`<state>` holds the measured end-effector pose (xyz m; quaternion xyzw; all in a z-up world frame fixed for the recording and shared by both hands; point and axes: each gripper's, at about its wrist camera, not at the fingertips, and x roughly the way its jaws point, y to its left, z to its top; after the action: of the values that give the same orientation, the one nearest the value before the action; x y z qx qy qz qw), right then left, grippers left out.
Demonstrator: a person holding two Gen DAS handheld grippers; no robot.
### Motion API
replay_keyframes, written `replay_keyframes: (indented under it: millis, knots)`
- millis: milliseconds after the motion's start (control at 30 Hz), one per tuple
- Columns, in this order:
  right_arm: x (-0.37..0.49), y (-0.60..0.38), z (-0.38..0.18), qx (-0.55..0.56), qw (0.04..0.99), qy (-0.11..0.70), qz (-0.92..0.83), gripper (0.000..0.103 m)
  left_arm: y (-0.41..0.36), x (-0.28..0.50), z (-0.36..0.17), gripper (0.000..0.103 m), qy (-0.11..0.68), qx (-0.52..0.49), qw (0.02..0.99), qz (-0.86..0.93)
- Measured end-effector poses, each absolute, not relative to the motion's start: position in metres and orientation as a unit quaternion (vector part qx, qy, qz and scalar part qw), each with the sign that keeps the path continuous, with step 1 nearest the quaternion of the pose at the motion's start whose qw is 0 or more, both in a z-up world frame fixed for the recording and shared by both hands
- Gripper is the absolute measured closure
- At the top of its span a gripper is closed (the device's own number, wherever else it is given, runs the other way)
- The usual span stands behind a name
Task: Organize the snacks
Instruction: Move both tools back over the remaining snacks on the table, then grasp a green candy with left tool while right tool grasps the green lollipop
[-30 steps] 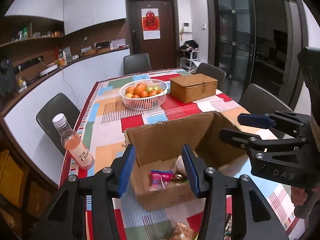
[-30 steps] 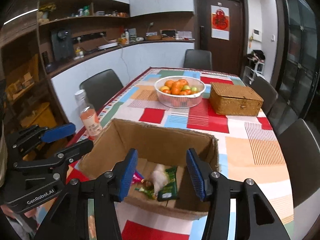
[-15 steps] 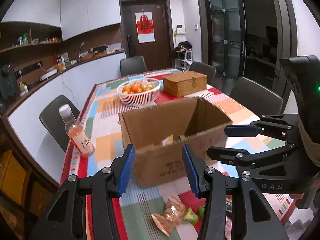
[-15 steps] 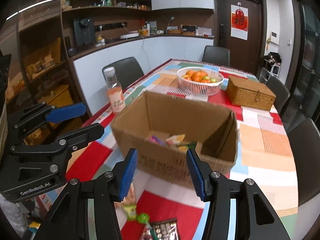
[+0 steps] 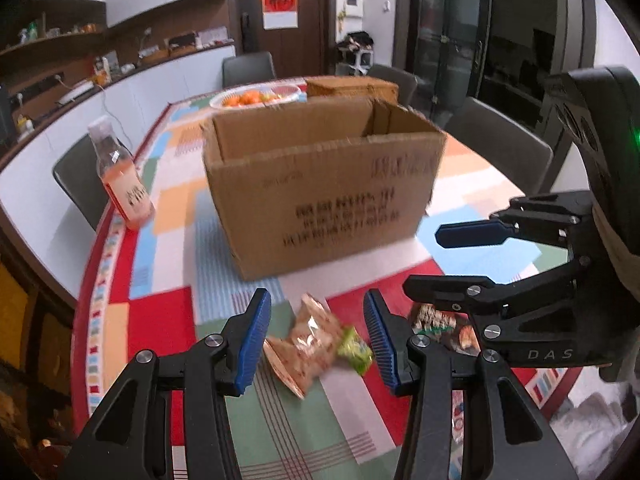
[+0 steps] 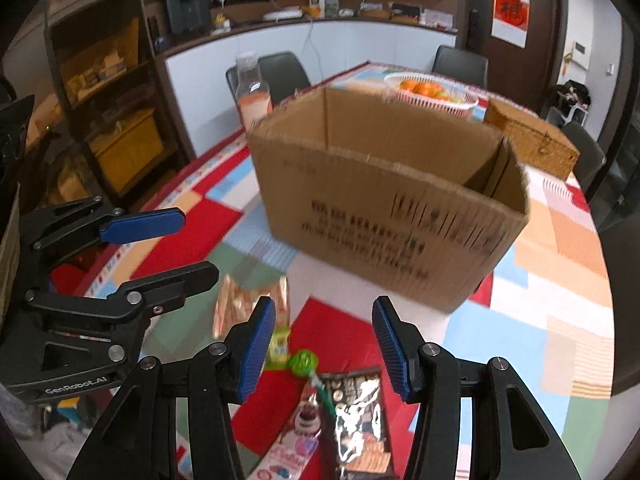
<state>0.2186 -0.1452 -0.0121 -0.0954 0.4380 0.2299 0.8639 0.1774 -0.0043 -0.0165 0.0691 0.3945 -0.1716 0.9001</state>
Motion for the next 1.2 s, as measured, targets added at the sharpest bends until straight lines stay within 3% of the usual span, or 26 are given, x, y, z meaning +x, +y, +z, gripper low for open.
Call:
replay_keyframes:
  millis: [500,1200]
  knots:
    - [0.215,-0.129,-0.069,-0.130,0.824,0.496,0.241,0.052,-0.005,0.176,-0.078,0.080,0.450,0.048,0.858,-0.242]
    - [0.233,-0.128,-0.102,-0.127,0.798,0.534,0.249,0.068,-0.006,0.201,-0.114,0.083,0.503,-0.040,0.831,-0.236]
